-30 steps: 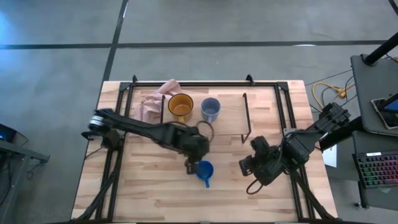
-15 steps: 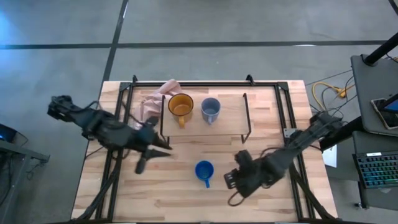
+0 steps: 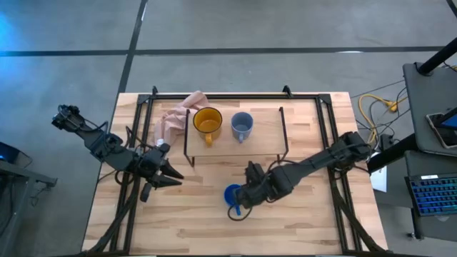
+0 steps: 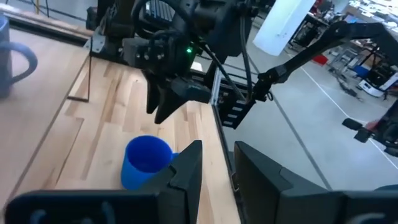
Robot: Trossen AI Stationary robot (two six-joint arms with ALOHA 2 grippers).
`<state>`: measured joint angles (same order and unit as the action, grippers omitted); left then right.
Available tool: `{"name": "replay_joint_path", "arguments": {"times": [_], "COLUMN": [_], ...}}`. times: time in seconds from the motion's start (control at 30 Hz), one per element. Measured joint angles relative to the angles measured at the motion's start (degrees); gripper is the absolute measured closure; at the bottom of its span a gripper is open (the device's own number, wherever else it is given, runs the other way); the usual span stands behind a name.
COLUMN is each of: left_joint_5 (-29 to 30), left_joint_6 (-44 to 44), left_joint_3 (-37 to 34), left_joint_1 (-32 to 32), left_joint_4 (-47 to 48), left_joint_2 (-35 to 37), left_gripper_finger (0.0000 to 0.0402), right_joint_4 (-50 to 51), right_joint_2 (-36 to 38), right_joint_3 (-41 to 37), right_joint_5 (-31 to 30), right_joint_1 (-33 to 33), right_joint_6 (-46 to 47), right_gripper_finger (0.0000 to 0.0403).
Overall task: Stack small to large cups/mugs on shelf
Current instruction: Put the blue mug on the shelf
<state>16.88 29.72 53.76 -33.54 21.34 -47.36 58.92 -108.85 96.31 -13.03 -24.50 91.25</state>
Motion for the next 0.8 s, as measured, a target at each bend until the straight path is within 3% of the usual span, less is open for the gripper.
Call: {"name": "replay_joint_path", "arguments": {"times": [0.33, 0.57, 0.8], "left_joint_5": [0.44, 1.07, 1.48], "left_joint_6": [-1.94, -3.35, -3.56], "left_joint_3": [-0.97, -0.97, -1.1], "left_joint_1": [-0.04, -0.02, -0.02], "left_joint_4": [-0.07, 0.18, 0.75], "left_joint_2": [2.34, 4.23, 4.83], "left_gripper_finger": [0.0323, 0.0323, 0.0323], "right_joint_4": [1.28, 11.25, 12.26], "right_joint_2": [-9.71, -14.93, -16.79], "right_joint_3": [7.11, 14.15, 19.69], "right_joint_5": [3.41, 3.43, 4.0], "right_joint_1": [1.06, 2.01, 2.52], "right_joint_6": [-1.8, -2.55, -4.97], "right_gripper_finger": [0.0225, 0.0237, 0.0251]}}
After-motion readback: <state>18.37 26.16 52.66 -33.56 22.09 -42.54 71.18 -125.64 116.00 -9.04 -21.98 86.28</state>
